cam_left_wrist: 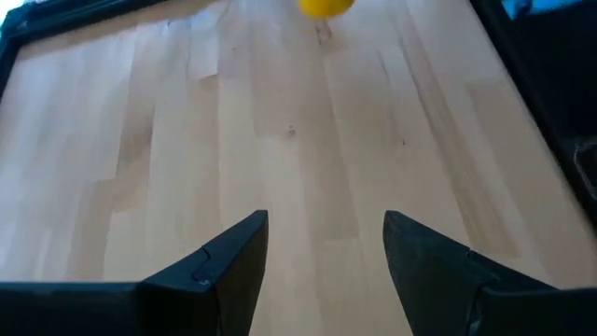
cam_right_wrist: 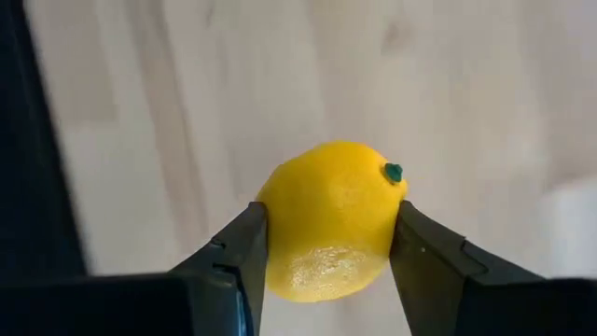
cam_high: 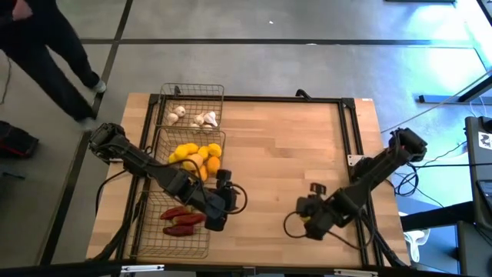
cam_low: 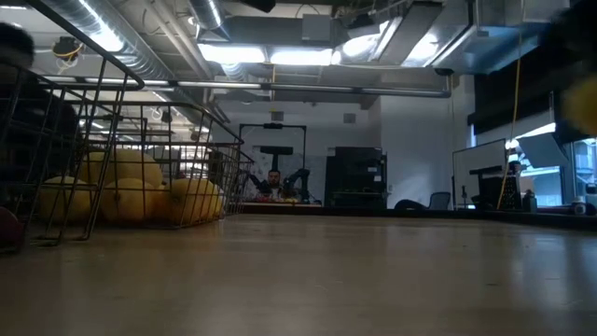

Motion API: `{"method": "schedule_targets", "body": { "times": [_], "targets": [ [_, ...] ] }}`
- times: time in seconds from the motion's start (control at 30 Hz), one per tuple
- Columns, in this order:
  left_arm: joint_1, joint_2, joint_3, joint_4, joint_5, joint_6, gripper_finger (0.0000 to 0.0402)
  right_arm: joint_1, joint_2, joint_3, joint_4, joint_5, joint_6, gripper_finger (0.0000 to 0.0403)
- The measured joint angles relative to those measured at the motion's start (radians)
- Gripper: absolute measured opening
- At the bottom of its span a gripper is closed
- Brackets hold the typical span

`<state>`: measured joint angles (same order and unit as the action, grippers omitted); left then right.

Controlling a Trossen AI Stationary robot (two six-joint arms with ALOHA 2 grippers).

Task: Sort produce into baskets
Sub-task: Put the lemon in the middle wire basket

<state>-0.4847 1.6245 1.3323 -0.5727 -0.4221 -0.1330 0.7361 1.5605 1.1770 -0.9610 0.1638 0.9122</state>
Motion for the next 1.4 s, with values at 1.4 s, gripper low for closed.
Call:
{"method": "schedule_targets", "body": {
  "times": [1.4],
  "targets": [
    [0.180,-0.001,-0.281,0.724,0.139,-0.079,0.0210,-0.194,-0.045,0.016,0.687,0.570,-0.892,0.0170]
  ]
}}
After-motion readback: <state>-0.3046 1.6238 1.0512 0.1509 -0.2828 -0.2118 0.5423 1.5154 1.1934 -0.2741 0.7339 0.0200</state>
